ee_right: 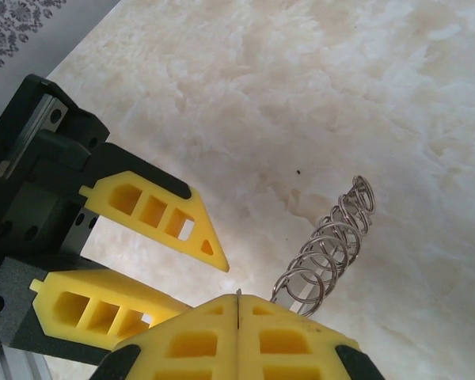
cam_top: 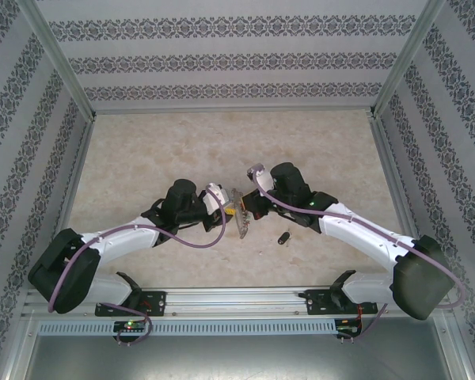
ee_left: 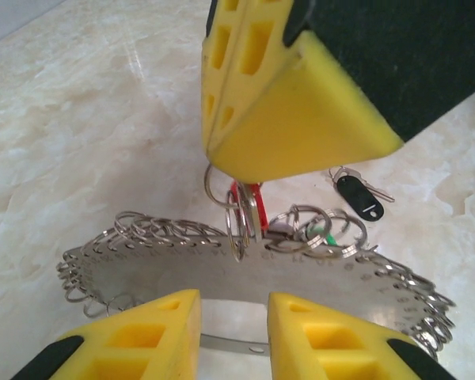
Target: Put the keys on the keyring
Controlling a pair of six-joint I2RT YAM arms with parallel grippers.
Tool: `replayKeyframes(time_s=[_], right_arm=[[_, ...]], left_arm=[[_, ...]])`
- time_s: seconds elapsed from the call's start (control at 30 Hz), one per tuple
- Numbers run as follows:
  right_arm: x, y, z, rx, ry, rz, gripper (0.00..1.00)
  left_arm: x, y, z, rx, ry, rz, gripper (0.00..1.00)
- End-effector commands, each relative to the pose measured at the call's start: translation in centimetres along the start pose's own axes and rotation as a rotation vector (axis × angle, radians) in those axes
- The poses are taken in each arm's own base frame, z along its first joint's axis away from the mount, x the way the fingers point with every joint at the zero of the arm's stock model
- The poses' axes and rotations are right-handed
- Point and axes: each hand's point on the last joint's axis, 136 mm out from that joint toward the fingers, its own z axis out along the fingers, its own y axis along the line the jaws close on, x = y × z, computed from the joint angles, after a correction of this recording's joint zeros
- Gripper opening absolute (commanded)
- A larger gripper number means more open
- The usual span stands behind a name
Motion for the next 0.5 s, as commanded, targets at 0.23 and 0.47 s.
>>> replayKeyframes(time_s=[0.23,0.47], right_arm=[[-2.05,2.15,-0.82,-0.059,-0.044,-0.059,0.0],[-1.99,2.49,-0.59,-0.071,-0.038,-0.069,0.0]], left_arm=[[-2.0,-0.67,-0.26,0.046,-0.026,0.036,0.31],[-2.0,-0.47,0.19,0.049,-0.02,0.037,0.3]])
